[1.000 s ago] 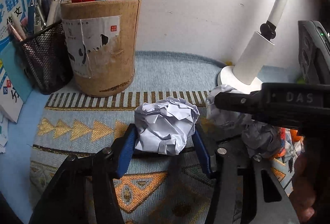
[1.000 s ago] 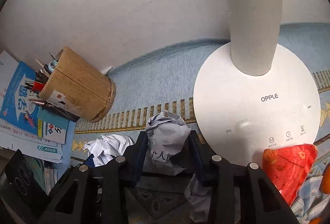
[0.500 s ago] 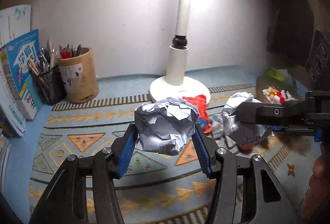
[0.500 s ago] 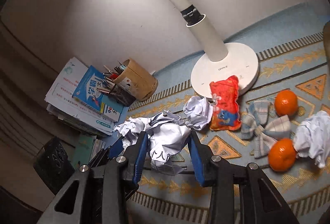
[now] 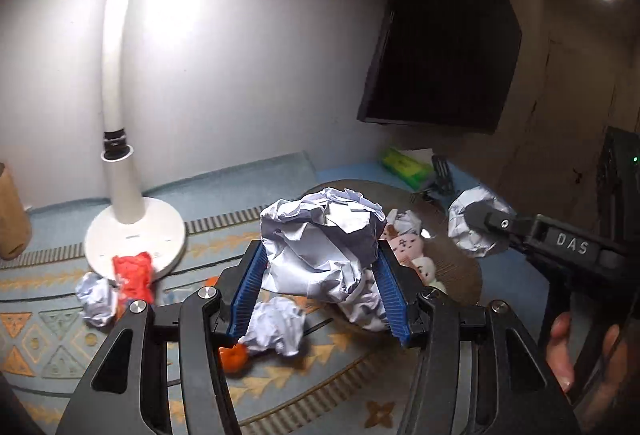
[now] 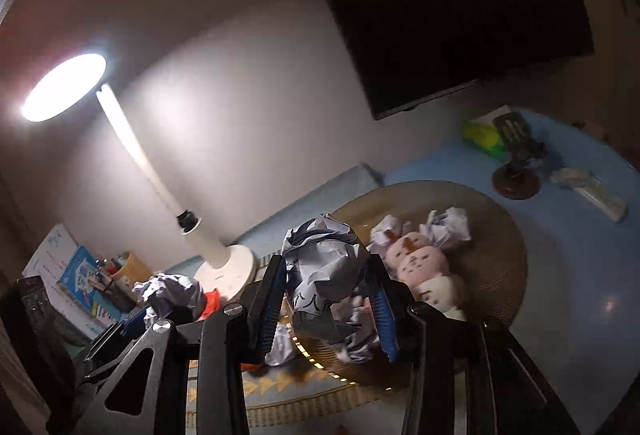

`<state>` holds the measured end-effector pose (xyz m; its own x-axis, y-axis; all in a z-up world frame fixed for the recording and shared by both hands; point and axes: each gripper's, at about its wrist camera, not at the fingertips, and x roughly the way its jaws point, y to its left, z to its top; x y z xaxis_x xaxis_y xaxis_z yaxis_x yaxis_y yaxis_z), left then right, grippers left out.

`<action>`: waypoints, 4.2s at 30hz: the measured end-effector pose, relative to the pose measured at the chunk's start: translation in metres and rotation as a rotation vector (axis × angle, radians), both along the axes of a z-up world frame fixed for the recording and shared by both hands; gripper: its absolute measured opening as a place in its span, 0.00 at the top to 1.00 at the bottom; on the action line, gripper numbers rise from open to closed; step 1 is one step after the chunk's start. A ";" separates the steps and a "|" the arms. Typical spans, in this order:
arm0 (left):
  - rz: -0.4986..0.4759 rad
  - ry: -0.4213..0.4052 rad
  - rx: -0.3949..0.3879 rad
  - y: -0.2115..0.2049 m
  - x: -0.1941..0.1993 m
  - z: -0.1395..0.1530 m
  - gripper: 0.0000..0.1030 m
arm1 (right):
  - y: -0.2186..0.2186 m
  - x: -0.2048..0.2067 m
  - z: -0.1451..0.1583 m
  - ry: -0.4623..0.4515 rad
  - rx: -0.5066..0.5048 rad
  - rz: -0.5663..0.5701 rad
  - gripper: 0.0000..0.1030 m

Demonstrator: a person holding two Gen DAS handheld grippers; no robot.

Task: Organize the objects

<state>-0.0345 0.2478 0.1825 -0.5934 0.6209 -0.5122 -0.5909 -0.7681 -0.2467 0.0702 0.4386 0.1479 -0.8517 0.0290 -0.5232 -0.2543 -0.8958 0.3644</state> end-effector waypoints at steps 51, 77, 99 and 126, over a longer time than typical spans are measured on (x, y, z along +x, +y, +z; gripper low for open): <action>0.404 -0.216 0.073 -0.227 0.015 -0.123 0.01 | -0.196 -0.030 -0.126 -0.171 0.446 0.138 0.00; 0.059 -0.149 -0.305 -0.164 -0.124 -0.133 0.31 | -0.218 -0.219 -0.146 -0.364 -0.054 0.509 0.46; 0.163 -0.129 -0.181 -0.204 0.037 -0.104 0.50 | -0.228 -0.050 -0.107 -0.238 0.057 0.790 0.69; 0.272 -0.164 0.022 -0.243 0.043 -0.119 0.49 | -0.264 0.015 -0.157 -0.300 0.420 0.536 0.53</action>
